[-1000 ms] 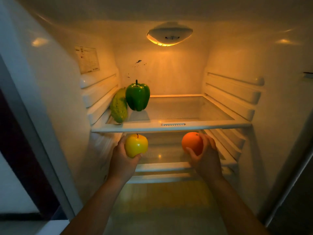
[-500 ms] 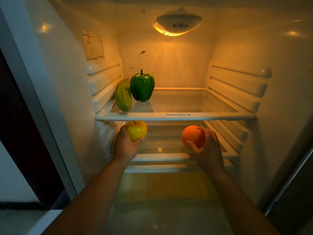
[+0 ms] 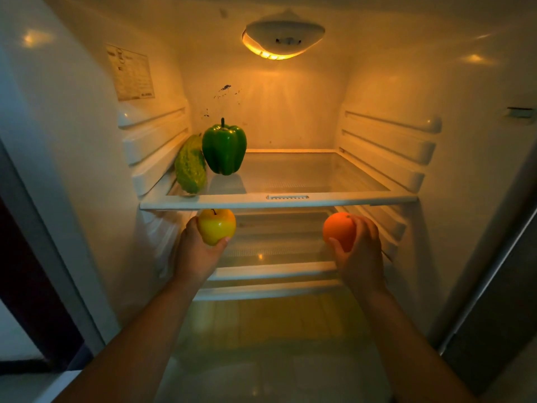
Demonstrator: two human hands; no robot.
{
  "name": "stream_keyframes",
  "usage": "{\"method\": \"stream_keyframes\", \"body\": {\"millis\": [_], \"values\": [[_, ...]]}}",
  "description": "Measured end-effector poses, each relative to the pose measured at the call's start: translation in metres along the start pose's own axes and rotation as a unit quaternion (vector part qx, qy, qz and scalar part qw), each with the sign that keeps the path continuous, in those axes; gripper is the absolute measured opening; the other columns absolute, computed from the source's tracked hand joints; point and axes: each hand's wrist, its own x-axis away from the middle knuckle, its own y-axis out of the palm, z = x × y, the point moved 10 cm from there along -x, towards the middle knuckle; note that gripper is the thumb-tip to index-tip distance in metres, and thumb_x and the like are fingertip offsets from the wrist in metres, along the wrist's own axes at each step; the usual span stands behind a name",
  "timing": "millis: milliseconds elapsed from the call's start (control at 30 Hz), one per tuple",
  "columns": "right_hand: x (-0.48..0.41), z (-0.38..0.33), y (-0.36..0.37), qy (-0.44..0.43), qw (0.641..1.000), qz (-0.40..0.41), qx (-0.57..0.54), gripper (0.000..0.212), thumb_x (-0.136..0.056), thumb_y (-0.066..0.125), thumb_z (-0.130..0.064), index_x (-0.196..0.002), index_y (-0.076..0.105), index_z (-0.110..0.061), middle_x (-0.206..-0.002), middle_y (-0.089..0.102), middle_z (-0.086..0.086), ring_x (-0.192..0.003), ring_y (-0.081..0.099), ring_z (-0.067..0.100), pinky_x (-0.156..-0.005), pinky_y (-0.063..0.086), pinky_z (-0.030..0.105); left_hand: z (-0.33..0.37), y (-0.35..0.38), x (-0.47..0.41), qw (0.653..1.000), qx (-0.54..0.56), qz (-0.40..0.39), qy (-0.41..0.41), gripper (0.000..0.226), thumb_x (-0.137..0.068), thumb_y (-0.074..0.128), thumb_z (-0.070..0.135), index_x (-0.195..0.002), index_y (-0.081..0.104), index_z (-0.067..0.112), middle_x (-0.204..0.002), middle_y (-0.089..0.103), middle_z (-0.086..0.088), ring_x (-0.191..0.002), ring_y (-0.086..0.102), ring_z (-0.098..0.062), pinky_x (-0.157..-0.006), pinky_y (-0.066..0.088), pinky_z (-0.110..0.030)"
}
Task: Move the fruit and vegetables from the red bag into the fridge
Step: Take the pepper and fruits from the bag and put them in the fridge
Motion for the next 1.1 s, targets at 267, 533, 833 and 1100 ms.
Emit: {"method": "stream_keyframes", "body": {"millis": [267, 533, 833, 1100], "values": [[-0.001, -0.001, 0.002, 0.003, 1.000, 0.006, -0.012, 0.062, -0.078, 0.073, -0.019, -0.131, 0.044, -0.003, -0.136, 0.043, 0.018, -0.123, 0.043, 0.034, -0.100, 0.038, 0.040, -0.005, 0.001, -0.001, 1.000, 0.000, -0.015, -0.011, 0.099, -0.070, 0.077, 0.039, -0.146, 0.018, 0.013, -0.137, 0.043, -0.017, -0.123, 0.045, -0.035, -0.095, 0.044, -0.048], [-0.008, 0.003, 0.001, -0.006, 1.000, 0.009, -0.015, 0.060, -0.076, 0.074, -0.013, -0.128, 0.046, 0.000, -0.133, 0.045, 0.021, -0.122, 0.043, 0.035, -0.101, 0.035, 0.038, -0.002, 0.004, -0.002, 0.999, 0.036, -0.026, -0.009, 0.076, -0.072, 0.076, 0.033, -0.135, 0.037, 0.013, -0.128, 0.052, -0.014, -0.112, 0.053, -0.033, -0.088, 0.046, -0.042], [-0.006, 0.010, -0.005, 0.001, 1.000, 0.013, 0.010, 0.067, -0.077, 0.073, -0.010, -0.135, 0.041, -0.001, -0.142, 0.037, 0.023, -0.130, 0.036, 0.039, -0.106, 0.032, 0.046, 0.040, 0.049, 0.016, 0.989, 0.104, -0.095, 0.037, 0.071, -0.072, 0.078, 0.029, -0.130, 0.040, 0.018, -0.128, 0.050, -0.007, -0.109, 0.055, -0.027, -0.087, 0.049, -0.042], [0.021, 0.018, -0.020, 0.007, 1.000, 0.013, -0.016, 0.062, -0.077, 0.072, -0.011, -0.133, 0.045, -0.002, -0.136, 0.045, 0.020, -0.126, 0.042, 0.034, -0.106, 0.032, 0.035, 0.088, 0.107, 0.032, 0.978, 0.114, -0.160, 0.066, 0.074, -0.070, 0.079, 0.031, -0.132, 0.039, 0.022, -0.129, 0.050, -0.005, -0.111, 0.054, -0.025, -0.092, 0.048, -0.043]]}}
